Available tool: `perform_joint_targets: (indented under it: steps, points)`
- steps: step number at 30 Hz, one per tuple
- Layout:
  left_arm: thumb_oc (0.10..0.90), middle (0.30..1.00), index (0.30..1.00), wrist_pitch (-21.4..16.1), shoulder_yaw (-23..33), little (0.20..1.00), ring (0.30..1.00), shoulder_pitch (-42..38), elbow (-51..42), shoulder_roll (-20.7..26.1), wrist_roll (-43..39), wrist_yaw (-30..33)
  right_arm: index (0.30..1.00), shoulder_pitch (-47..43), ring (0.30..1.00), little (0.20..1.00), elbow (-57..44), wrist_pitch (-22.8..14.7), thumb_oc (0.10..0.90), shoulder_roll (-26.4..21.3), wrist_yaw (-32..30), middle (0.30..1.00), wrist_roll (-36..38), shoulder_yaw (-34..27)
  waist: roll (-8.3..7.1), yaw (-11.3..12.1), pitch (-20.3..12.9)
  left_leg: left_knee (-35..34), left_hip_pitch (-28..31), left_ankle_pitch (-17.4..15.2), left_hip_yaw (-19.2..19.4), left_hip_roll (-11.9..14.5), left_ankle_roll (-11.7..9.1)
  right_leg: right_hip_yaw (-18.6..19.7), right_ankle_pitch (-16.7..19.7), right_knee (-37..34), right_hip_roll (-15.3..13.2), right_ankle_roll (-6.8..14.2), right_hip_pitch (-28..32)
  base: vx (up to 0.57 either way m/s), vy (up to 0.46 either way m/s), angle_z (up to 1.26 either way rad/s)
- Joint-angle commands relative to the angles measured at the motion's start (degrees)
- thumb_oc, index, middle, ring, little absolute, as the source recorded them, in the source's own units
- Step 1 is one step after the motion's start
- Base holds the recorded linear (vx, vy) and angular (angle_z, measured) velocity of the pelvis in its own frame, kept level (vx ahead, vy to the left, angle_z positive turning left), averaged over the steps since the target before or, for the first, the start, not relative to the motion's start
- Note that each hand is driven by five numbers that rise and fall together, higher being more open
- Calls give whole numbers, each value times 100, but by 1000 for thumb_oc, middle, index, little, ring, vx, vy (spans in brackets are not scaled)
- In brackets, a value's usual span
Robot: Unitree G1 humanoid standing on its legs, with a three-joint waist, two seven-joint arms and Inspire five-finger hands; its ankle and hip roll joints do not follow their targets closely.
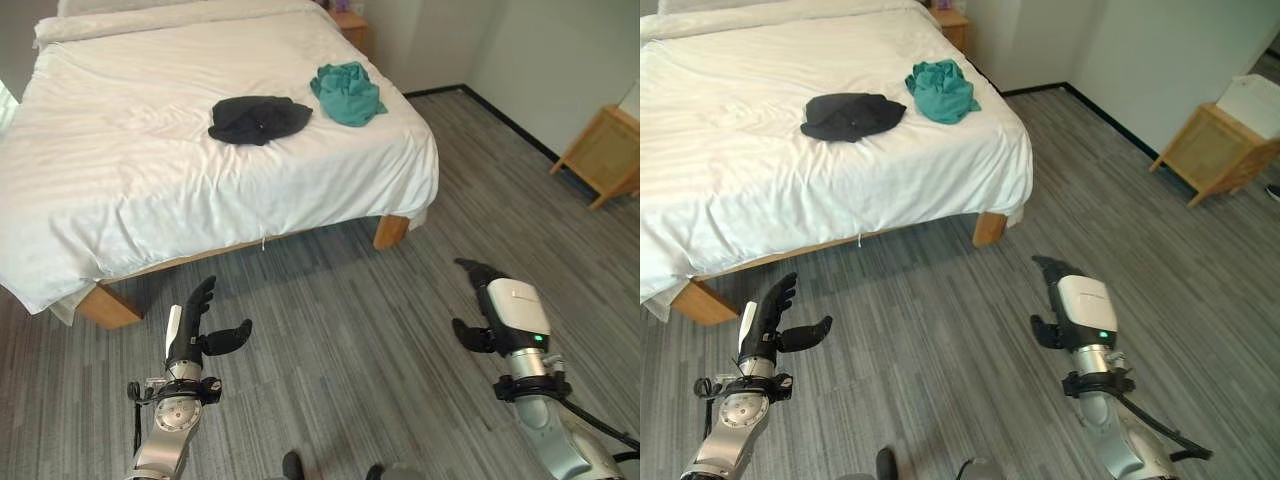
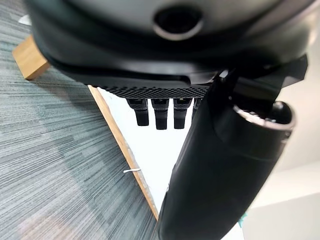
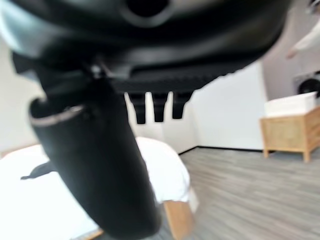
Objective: Pick up bed clothes into laundry basket.
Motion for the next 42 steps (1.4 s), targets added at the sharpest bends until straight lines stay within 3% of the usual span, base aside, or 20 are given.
perform_joint_targets:
  steps: [1,3,4,5,8,20,34,36,37,38,39,42]
  points:
    - [800,900,900,-667,149,900,900,-319,-583,238,2,207,900,-445,900,900,-451,-166,800,62,-449,900,85,-246,32,30,-94,3,617,-528,313,419,-471,191,790,-875,-69,166,47,130,-106,7]
    - [800,900,900,-776,107,900,900,-357,-603,177,-222,161,900,-405,900,900,-477,-151,800,85,-456,900,122,-272,-12,-76,-93,3,690,-593,211,446,-582,411,656,-1790,57,42,117,196,-171,10]
    - [800,900,900,-756,129,900,900,-355,-618,180,-190,184,900,-407,900,900,-440,-146,800,79,-508,900,124,-288,-30,-111,-103,3,745,-631,196,469,-594,532,819,-1887,45,97,76,177,-151,40]
    - [800,900,900,-767,117,900,900,-324,-713,167,-242,53,900,-305,900,900,-480,-163,800,61,-452,900,153,-328,-59,-91,-144,3,762,-653,185,459,-586,565,740,-2222,88,31,208,177,-129,53]
    - [800,900,900,-741,66,900,900,-108,-784,-43,-333,-121,900,-86,900,900,-445,-183,800,2,-390,900,53,-355,-87,-83,-366,34,864,-649,153,478,-656,419,771,-2827,285,-50,746,233,-110,41]
    - [800,900,900,-699,-96,900,900,21,-844,-42,-113,-242,900,145,900,900,-527,-245,800,-121,-371,900,-27,-418,-62,-138,-516,3,948,-688,143,468,-673,228,770,-3177,299,-139,1205,34,-8,2]
    - [800,900,900,-696,-23,900,900,45,-859,-51,-152,-240,900,128,900,900,-484,-189,800,-33,-359,900,-24,-443,-138,-82,-467,3,862,-686,83,360,-624,201,894,-3234,177,-84,1226,-16,20,3]
    - [800,900,900,-699,-1,900,900,32,-928,4,-155,-221,900,84,900,900,-474,-173,800,-26,-361,900,-86,-433,-134,-27,-348,3,890,-714,106,341,-575,194,932,-2785,121,-15,953,-58,33,-2]
    - [800,900,900,-701,-5,900,900,-12,-924,21,-180,-219,900,35,900,900,-500,-183,800,-39,-349,900,-77,-418,-120,-7,-251,3,948,-730,146,334,-541,307,933,-2216,45,87,678,-100,92,-12]
    - [800,900,900,-698,-28,900,900,-83,-948,46,-207,-102,900,-59,900,900,-599,-187,800,-18,-353,900,-73,-372,-46,-95,-21,31,1012,-712,166,388,-508,521,1284,-1231,26,282,73,-66,93,-21]
    - [800,900,900,-689,-28,900,900,-108,-943,49,-188,-51,900,-115,900,900,-627,-194,800,-7,-363,900,-71,-346,-7,-103,44,26,1030,-742,211,441,-497,519,1283,-935,-28,282,-201,-37,64,-27]
    - [800,900,900,-683,-1,900,900,-169,-962,54,-167,-25,900,-175,900,900,-699,-166,800,-1,-358,900,-79,-366,-27,-140,34,3,1099,-868,267,426,-556,365,1137,-1236,-196,261,-467,180,-57,-10]
